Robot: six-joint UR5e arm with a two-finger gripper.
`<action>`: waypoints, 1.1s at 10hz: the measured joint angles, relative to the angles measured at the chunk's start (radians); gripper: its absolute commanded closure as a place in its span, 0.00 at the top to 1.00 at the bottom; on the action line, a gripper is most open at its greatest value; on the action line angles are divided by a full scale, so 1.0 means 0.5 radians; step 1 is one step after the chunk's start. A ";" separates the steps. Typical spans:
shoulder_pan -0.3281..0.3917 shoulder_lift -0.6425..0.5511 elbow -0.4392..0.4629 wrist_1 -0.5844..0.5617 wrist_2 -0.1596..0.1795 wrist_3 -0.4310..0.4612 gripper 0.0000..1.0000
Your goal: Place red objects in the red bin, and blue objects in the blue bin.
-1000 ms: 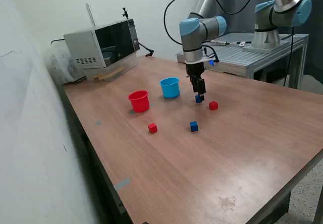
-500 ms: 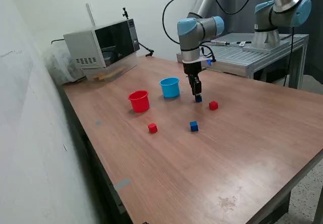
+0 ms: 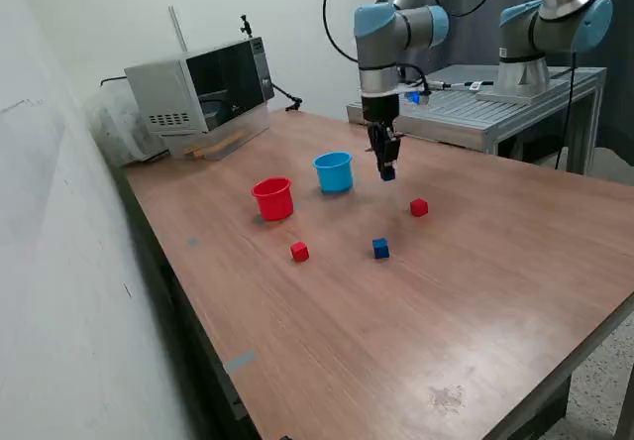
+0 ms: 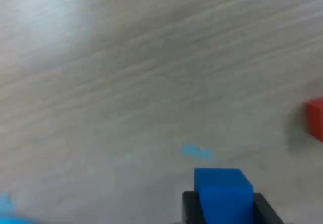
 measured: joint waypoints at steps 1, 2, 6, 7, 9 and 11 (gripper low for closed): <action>0.001 -0.126 -0.007 0.068 -0.001 -0.070 0.00; -0.014 -0.215 -0.021 0.119 -0.007 -0.140 0.00; -0.371 -0.218 -0.071 0.205 -0.017 -0.274 0.00; -0.436 -0.165 -0.085 0.206 -0.017 -0.292 0.00; -0.494 -0.084 -0.111 0.203 -0.014 -0.316 0.00; -0.506 -0.026 -0.161 0.194 -0.011 -0.327 0.00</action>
